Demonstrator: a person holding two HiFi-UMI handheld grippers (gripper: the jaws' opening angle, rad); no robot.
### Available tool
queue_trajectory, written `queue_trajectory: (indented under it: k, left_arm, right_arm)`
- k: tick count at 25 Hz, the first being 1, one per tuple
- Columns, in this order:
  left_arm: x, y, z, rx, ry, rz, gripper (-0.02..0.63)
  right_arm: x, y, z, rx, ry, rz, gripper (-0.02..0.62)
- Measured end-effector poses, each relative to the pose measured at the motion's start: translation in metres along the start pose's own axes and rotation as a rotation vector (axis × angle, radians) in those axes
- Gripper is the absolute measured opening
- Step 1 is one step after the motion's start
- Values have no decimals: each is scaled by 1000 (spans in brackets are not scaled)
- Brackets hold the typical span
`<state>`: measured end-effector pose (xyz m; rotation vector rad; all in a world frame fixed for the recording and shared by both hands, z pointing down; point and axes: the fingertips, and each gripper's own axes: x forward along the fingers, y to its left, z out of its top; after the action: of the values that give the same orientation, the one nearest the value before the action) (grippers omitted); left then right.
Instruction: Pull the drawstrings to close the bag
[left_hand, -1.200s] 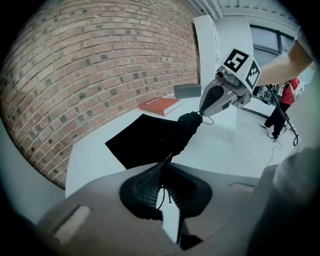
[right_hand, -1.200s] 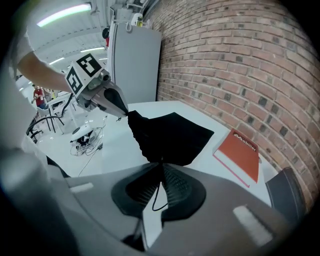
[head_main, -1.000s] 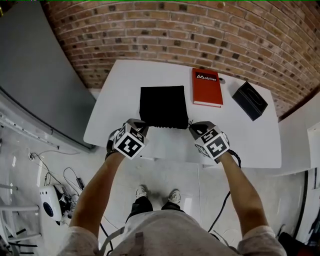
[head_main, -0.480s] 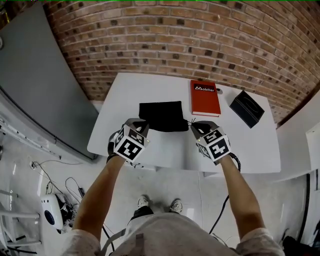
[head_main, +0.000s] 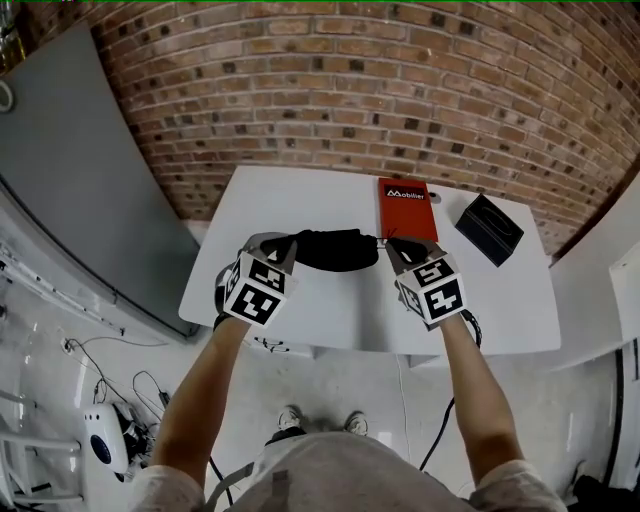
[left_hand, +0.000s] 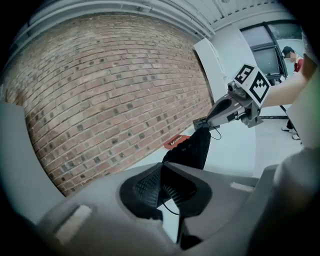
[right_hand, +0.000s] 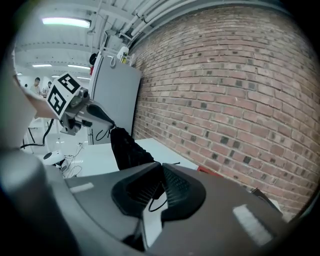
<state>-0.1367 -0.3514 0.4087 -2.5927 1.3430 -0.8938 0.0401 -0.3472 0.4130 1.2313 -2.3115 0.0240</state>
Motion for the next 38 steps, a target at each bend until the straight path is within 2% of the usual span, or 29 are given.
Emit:
queue_trajectory:
  k: [8,19,26,34,38]
  left_arm:
    - [-18,16,40,-19,-109,52,8]
    - [-44,35,82,-68,-212,107,8]
    - [-53,41,82,-109,-220,137,8]
    - [-69,55,79,-202,-247,171,6]
    - [-73,59,76,-209,-240,186,6]
  right_arm:
    - [-14,-11,34,25,-84,-61,18]
    - [-37,-28,79,71,-211,-152,18]
    - [-49,-28,92,81,-266,-199,18]
    - [-60,-31,99,92,-304,-268,17]
    - [-63,-32,101,94,-316,-289,17]
